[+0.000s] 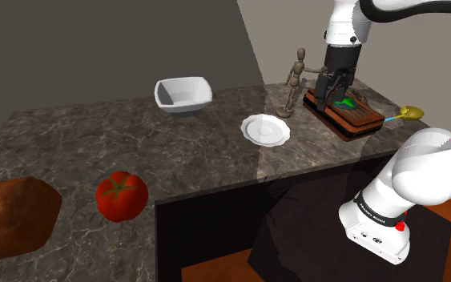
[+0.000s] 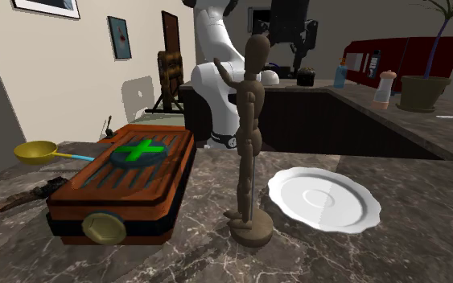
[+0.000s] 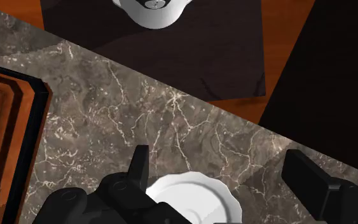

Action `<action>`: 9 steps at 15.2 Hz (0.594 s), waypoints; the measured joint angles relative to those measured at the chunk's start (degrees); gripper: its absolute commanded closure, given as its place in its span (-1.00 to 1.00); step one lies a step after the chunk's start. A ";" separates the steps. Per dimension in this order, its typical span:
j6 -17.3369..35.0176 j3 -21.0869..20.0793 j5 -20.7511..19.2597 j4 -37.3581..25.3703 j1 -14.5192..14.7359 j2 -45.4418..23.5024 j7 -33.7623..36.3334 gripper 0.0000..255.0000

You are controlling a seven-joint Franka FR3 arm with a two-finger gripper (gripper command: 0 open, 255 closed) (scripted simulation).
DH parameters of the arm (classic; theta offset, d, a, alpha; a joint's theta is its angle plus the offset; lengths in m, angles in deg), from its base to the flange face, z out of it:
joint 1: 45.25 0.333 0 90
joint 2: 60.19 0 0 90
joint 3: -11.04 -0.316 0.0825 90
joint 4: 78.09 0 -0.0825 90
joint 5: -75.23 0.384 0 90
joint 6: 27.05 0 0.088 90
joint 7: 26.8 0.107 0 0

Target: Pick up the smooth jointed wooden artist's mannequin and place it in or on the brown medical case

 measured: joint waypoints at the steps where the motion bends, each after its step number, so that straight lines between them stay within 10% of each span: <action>1: 0.00 0.00 0.00 0.00 0.00 0.00 0.00 -1.00; 9: 5.56 5.19 -5.51 -7.35 -2.21 -9.66 -7.20 -1.00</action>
